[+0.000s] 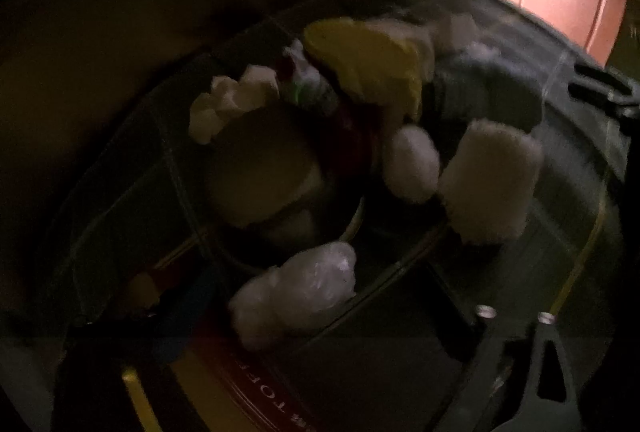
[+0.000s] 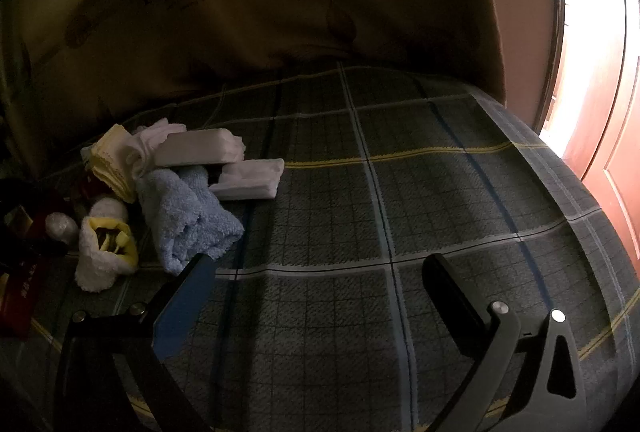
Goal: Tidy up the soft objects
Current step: 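Grasp the white plastic-wrapped bundle with the left tool and lift it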
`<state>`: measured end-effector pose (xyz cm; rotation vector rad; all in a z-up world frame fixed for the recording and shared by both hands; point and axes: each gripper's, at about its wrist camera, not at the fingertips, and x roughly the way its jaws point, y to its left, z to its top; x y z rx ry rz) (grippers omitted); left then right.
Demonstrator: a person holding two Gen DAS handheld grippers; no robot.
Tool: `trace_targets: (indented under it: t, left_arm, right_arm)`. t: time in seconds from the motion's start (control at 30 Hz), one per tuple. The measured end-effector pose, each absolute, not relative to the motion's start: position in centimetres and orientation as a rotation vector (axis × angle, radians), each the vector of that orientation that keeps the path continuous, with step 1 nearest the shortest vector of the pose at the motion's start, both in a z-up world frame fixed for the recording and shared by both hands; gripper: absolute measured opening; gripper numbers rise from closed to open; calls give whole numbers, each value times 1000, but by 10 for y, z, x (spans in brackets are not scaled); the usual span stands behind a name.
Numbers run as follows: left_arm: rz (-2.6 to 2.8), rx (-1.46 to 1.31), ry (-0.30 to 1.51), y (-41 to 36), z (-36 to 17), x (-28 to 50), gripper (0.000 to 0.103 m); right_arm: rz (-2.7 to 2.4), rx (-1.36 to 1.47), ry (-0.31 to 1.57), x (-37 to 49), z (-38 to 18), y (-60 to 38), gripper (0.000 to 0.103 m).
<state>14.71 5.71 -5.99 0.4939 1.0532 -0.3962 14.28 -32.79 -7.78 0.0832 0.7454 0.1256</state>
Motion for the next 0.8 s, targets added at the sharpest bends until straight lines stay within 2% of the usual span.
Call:
trace_targets:
  t: [0.03,0.07,0.13,0.33,0.6,0.8]
  left_arm:
    - [-398,504,1062,57,-63,149,78]
    - [-391,523,1070,57,-67,148,74]
    - [-391,529,1109,59,-75,150,41]
    - [-346,478,1058,68,-62,148,36]
    - [-267,253,892,68,-6,102,36]
    - [-182,109,853,65,17,55,36]
  right_arm:
    - [125,83,746,143,-78,-328,103]
    - [125,83,746,143,-78,-328,103]
    - [125,83,746,143,-78,-328,103]
    - [125,84,748,143,-78,-328,103]
    - [121,89,758,145,-80,-327,103]
    - [131,96,753,144,-80,-329,103]
